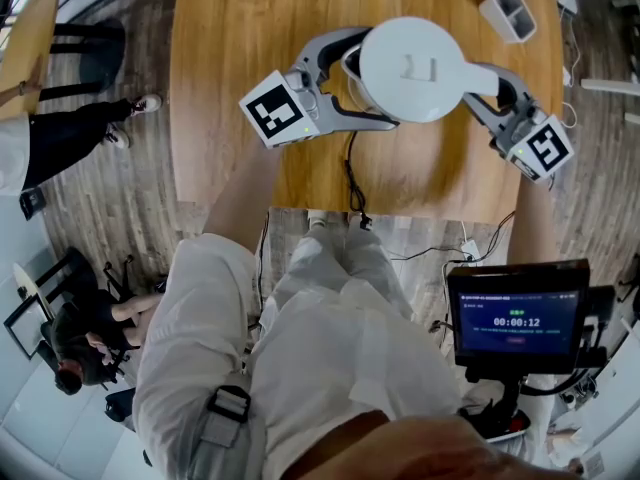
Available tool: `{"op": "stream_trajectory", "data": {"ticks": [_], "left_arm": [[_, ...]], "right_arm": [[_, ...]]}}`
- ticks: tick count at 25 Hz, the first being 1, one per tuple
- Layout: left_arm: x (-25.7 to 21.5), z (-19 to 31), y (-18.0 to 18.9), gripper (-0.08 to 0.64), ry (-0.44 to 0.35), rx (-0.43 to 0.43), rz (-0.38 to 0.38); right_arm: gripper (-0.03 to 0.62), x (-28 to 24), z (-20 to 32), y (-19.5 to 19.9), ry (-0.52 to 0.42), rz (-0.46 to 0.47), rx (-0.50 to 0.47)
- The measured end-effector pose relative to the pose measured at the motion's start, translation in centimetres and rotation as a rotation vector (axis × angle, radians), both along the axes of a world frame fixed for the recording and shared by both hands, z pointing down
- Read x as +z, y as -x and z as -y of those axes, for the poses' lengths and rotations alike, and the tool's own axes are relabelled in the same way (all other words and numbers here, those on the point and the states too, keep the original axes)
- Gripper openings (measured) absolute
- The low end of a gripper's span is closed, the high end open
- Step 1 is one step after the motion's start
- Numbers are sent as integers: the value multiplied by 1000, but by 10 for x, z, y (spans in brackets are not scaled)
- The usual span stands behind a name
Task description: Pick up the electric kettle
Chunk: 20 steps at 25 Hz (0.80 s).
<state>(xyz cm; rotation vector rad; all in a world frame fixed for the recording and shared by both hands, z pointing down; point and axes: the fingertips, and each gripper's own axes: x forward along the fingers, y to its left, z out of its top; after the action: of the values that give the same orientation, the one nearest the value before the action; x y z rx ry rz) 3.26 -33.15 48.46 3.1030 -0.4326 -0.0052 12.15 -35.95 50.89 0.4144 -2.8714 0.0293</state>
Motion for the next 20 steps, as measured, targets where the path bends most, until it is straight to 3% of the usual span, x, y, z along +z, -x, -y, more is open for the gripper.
{"op": "stream_trajectory", "data": {"ticks": [11,20], "left_arm": [[-14,0,1,546,6,0,-28],[-60,-10,2,546,-11,13,-24]], "right_arm": [[135,-19,0,0,-21,18,28],[133,-65,-11,0,-61,-2,25]]}}
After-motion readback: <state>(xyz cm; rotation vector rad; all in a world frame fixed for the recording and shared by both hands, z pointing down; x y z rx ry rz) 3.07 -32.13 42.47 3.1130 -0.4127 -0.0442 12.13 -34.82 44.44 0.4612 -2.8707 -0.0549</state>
